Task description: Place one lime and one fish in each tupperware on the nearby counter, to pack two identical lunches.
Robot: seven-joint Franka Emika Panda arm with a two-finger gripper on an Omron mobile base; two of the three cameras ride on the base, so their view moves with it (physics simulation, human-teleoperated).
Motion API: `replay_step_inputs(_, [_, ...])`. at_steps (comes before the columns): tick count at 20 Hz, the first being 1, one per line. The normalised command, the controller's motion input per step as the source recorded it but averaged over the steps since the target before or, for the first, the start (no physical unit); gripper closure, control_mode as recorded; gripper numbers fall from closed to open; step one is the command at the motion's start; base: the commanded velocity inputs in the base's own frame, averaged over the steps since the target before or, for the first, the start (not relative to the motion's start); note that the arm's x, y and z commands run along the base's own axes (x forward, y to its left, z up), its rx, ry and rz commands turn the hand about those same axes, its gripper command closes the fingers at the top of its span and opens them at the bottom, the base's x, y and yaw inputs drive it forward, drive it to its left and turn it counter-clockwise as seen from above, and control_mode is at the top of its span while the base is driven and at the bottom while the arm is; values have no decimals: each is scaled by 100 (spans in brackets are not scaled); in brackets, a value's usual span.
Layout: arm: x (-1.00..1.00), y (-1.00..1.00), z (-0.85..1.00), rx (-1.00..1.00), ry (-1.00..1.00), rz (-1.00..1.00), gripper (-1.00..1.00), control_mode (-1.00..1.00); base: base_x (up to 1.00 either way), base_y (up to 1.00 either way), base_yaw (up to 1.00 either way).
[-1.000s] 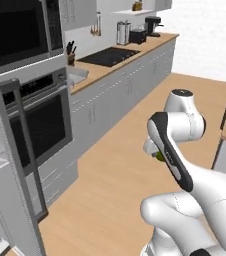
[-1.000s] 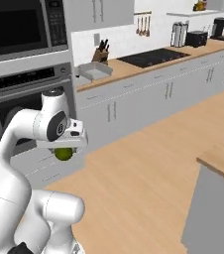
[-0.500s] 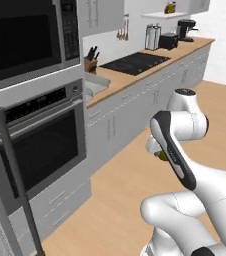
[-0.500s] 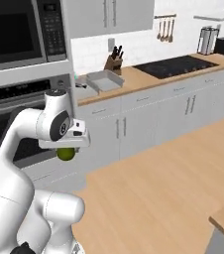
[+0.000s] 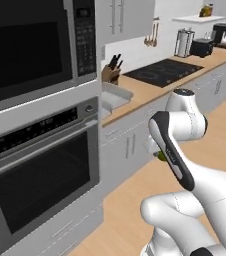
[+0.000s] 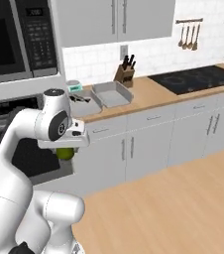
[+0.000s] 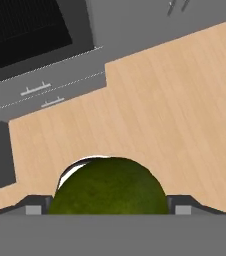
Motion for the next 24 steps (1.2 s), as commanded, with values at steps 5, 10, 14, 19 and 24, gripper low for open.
replay_step_inputs(5, [0, 0, 0, 0, 0, 0, 100, 100, 100, -51, 34])
replay_step_inputs(10, [0, 0, 0, 0, 0, 0, 100, 100, 100, -58, 51])
replay_step_inputs(14, [0, 0, 0, 0, 0, 0, 100, 100, 99, -43, 69])
replay_step_inputs(19, [0, 0, 0, 0, 0, 0, 100, 100, 71, -40, 73])
replay_step_inputs(24, [0, 0, 0, 0, 0, 0, 100, 100, 0, -44, 69])
